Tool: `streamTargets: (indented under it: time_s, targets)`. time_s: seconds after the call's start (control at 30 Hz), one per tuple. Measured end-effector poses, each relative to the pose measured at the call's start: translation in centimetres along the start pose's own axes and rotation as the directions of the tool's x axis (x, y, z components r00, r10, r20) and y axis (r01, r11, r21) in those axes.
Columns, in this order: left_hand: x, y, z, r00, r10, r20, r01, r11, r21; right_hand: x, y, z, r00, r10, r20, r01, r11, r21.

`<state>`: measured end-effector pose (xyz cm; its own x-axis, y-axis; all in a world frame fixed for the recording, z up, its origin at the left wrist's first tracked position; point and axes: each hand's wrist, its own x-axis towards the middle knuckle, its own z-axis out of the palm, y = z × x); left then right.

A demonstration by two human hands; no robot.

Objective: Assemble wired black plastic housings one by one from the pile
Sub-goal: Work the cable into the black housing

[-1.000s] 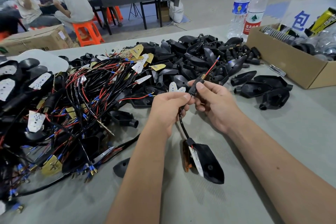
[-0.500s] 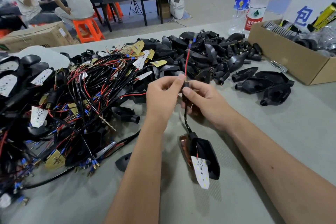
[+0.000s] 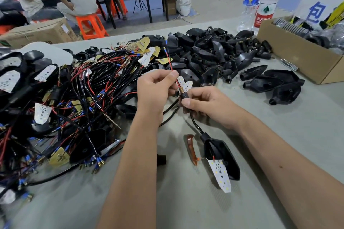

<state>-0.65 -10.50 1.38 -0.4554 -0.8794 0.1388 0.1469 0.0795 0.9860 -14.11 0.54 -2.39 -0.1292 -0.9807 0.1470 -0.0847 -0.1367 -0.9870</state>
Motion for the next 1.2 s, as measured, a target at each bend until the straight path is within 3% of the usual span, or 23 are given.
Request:
streamTargets:
  time_s: [0.23, 0.43, 0.53, 0.7, 0.97, 1.2]
  targets:
    - [0.2, 1.1, 0.8, 0.987, 0.126, -0.099, -0.140, 0.980, -0.141, 0.1, 0.0, -0.5, 1.000, 0.021, 0.018, -0.020, 1.000, -0.016]
    - [0.2, 0.7, 0.8, 0.990, -0.015, -0.141, -0.029, 0.952, -0.304, 0.1, -0.3, -0.7, 0.999, 0.012, 0.038, -0.011, 0.999, -0.036]
    - [0.2, 0.3, 0.7, 0.991, -0.119, -0.057, 0.099, 0.956, -0.275, 0.1, -0.2, -0.5, 0.999, -0.015, 0.031, 0.016, 0.999, -0.037]
    - [-0.3, -0.3, 0.2, 0.956, -0.238, 0.170, 0.253, 0.965, -0.070, 0.0, -0.2, -0.2, 1.000, -0.021, -0.020, 0.021, 0.999, -0.025]
    - [-0.4, -0.1, 0.3, 0.978, -0.200, 0.056, 0.205, 0.972, -0.116, 0.0, -0.5, -0.4, 1.000, -0.009, 0.004, 0.010, 0.999, -0.041]
    - [0.2, 0.3, -0.1, 0.986, -0.166, -0.004, 0.158, 0.948, -0.275, -0.3, -0.6, -0.8, 0.993, 0.043, 0.107, -0.053, 0.995, 0.086]
